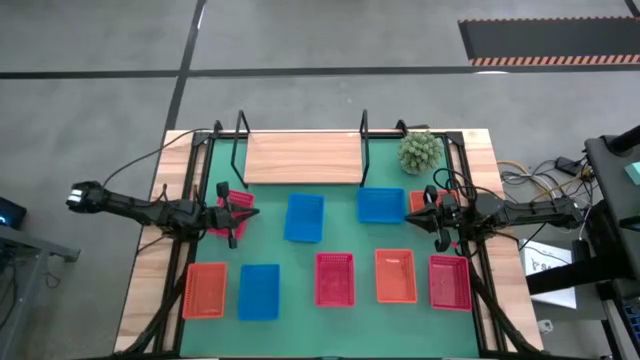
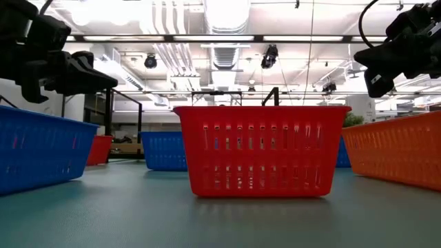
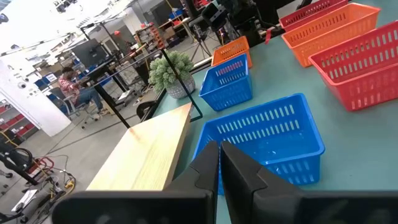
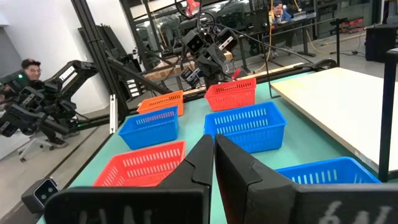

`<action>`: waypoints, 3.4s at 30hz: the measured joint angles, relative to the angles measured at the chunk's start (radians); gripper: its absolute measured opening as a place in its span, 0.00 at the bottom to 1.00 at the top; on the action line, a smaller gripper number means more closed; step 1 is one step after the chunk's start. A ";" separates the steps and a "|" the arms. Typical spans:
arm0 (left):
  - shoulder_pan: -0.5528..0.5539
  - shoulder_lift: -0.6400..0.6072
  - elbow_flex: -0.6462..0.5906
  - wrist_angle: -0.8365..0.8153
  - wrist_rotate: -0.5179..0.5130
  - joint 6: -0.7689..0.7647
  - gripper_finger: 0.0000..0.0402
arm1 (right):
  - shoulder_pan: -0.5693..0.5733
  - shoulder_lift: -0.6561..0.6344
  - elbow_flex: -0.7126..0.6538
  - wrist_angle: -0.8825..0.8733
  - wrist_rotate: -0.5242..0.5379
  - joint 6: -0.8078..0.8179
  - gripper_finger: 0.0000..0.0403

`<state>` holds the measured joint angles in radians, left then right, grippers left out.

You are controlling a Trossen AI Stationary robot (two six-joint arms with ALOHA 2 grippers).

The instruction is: Stack baskets on shelf by color

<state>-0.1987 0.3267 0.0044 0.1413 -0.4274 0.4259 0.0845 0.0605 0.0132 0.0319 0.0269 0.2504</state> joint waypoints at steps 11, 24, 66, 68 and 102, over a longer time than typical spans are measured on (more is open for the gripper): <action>0.000 0.000 0.000 0.000 0.000 0.000 0.00 | 0.000 0.000 0.000 0.000 0.000 0.000 0.02; 0.000 0.000 0.000 0.000 0.000 0.000 0.00 | 0.000 0.000 0.000 0.000 0.000 0.000 0.02; 0.000 0.000 0.000 0.447 0.016 -0.027 0.00 | 0.000 0.000 0.000 0.002 -0.053 0.045 0.02; 0.000 0.000 0.000 0.487 0.016 -0.027 0.00 | 0.001 0.000 0.000 0.002 -0.054 0.042 0.02; 0.002 0.069 0.000 0.837 0.031 -0.054 0.00 | -0.001 0.009 0.000 0.055 0.097 0.188 0.02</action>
<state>-0.1963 0.3958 0.0040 0.9788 -0.3969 0.3714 0.0837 0.0696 0.0132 0.0873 0.1241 0.4380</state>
